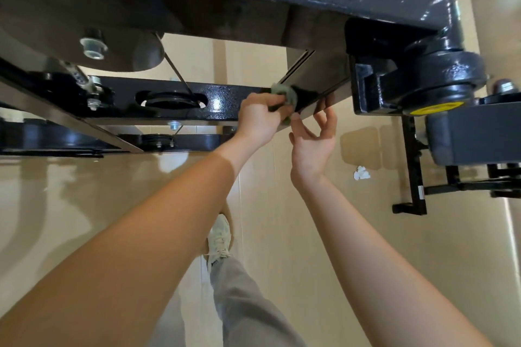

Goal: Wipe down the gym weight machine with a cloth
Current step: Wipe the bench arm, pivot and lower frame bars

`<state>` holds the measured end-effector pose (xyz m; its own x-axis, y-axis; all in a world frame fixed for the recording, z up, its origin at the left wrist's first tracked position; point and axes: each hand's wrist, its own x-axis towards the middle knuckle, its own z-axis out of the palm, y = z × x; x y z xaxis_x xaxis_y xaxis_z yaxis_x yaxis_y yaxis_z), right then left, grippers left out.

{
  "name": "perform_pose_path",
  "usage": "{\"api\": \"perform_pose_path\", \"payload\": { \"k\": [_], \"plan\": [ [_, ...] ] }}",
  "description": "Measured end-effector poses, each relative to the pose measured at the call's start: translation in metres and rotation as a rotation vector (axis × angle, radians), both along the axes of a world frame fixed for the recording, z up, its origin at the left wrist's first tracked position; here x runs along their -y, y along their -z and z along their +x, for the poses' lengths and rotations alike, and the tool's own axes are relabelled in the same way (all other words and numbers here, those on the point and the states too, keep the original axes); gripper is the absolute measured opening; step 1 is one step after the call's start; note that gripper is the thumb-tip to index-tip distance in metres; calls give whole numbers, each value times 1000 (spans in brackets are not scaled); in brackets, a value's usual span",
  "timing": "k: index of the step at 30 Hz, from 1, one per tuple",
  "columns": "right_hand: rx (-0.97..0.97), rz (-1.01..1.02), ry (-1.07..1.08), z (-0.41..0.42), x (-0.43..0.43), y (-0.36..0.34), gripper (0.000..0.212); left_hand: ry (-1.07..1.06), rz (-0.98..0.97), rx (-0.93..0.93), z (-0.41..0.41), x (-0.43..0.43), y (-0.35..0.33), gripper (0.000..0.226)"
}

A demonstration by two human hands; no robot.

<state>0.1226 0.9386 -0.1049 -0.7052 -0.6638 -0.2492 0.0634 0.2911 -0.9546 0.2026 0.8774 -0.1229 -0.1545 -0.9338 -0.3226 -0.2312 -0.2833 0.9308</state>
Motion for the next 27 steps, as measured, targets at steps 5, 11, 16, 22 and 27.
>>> {"api": "perform_pose_path", "payload": {
  "k": [5,11,16,22,27],
  "plan": [
    [-4,46,-56,-8,-3,3,47,-51,153,-32,-8,0,20,35],
    [-54,48,-79,-8,-4,2,46,-157,99,-167,-15,2,2,29],
    [-38,38,-139,-13,-7,5,60,-220,-68,-256,-23,-2,-20,20],
    [-54,28,-189,-9,-14,6,79,51,-142,146,-8,-4,12,16],
    [-87,52,-281,-9,-22,5,88,273,-247,509,21,-22,31,21]
  ]
}}
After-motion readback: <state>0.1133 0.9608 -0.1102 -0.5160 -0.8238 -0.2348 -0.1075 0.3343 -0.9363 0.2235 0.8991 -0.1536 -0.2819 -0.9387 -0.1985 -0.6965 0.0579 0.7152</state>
